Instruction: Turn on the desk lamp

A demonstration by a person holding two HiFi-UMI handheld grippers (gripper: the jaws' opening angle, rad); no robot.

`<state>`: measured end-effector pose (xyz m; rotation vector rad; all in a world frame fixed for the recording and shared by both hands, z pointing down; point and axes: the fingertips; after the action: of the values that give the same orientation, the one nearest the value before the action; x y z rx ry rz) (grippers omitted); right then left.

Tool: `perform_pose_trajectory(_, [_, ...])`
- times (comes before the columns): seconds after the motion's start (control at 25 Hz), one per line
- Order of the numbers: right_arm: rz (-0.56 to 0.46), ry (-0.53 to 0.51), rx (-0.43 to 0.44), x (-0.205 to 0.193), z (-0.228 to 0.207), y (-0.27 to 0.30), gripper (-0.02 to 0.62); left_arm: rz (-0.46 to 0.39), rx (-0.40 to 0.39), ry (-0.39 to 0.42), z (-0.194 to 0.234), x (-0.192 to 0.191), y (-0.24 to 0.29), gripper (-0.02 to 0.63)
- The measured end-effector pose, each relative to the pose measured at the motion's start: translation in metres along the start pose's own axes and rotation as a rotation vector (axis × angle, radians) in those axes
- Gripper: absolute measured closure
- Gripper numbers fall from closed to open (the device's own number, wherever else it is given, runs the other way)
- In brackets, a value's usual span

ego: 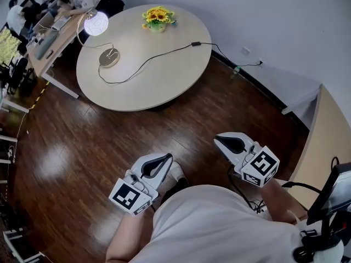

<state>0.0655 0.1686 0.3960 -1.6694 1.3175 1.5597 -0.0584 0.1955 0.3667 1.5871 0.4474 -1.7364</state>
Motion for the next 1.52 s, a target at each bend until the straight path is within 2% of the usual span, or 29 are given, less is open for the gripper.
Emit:
perform_pose_trajectory(0.2, [-0.033, -0.022, 0.010, -0.013, 0.043, -0.070, 0.591, -0.016, 0.018, 0.007, -0.073, -0.004, -0.011, 0.588])
perform_pose_trajectory(0.44, [-0.047, -0.051, 0.040, -0.042, 0.092, -0.139, 0.591, -0.023, 0.047, -0.019, -0.161, -0.027, -0.036, 0.588])
perform_pose_trajectory(0.64, [-0.066, -0.090, 0.048, -0.048, 0.126, -0.171, 0.591, -0.014, 0.061, -0.016, -0.206, -0.043, -0.060, 0.588])
perform_pose_trajectory(1.16, [-0.075, -0.164, 0.075, -0.041, 0.155, -0.184, 0.591, -0.033, 0.078, 0.005, -0.236, -0.045, -0.080, 0.588])
perform_pose_trajectory(1.52, [-0.073, -0.155, 0.068, -0.041, 0.149, -0.191, 0.591, -0.024, 0.073, 0.009, -0.239, -0.047, -0.076, 0.588])
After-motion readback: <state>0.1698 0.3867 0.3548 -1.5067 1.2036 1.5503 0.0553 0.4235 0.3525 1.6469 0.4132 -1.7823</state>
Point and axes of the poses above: the fingertips, and each gripper's own axes: y forward along the fingers, z to its left, x out of its top, and after that the axes turned 15 degrees about x, right-handed
